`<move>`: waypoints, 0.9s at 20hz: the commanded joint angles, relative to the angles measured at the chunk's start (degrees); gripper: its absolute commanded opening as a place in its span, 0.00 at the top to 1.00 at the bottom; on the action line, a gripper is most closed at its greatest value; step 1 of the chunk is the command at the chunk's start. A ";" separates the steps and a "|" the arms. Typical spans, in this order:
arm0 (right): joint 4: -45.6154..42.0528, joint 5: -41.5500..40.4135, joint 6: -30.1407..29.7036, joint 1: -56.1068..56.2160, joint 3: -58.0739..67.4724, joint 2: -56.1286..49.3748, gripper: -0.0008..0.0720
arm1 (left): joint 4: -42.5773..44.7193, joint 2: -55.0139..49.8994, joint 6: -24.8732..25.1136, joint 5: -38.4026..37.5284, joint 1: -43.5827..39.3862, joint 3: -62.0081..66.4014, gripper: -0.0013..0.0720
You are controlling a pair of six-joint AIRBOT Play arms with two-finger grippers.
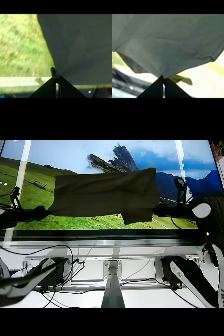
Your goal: Fold the clothes and pants, and hang the long-sleeved shirts on hangers.
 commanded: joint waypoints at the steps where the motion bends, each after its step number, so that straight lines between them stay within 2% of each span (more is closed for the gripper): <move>1: -0.31 1.42 2.34 0.07 -1.46 5.35 0.98 | 0.92 9.86 -3.80 -2.21 0.00 -1.25 0.97; 3: -0.13 -6.62 4.31 0.07 -1.46 4.26 0.98 | -6.29 11.67 -3.80 2.82 0.00 -1.25 0.97; 5: 2.64 -13.97 4.96 0.07 -1.31 0.66 0.98 | -16.24 10.84 -3.78 12.31 -0.94 -1.22 0.97; 6: 4.81 -16.65 4.94 0.07 -0.85 -2.08 0.98 | -18.45 9.75 -3.78 17.20 -2.47 -1.14 0.97; 7: 6.34 -19.08 4.92 0.09 0.17 -5.49 0.98 | -19.10 8.00 -3.80 21.35 -4.79 -0.85 0.97; 11: 6.34 -23.76 4.85 3.43 11.17 -20.83 0.98 | -19.06 -3.28 -3.78 30.32 -15.21 3.91 0.97; 14: 5.29 -27.78 4.87 5.42 22.01 -31.34 0.98 | -19.12 -13.97 -3.82 33.05 -19.39 12.11 0.97; 18: 5.27 -33.29 4.92 5.40 31.30 -40.09 0.98 | -19.96 -24.72 -5.97 32.87 -20.09 22.75 0.97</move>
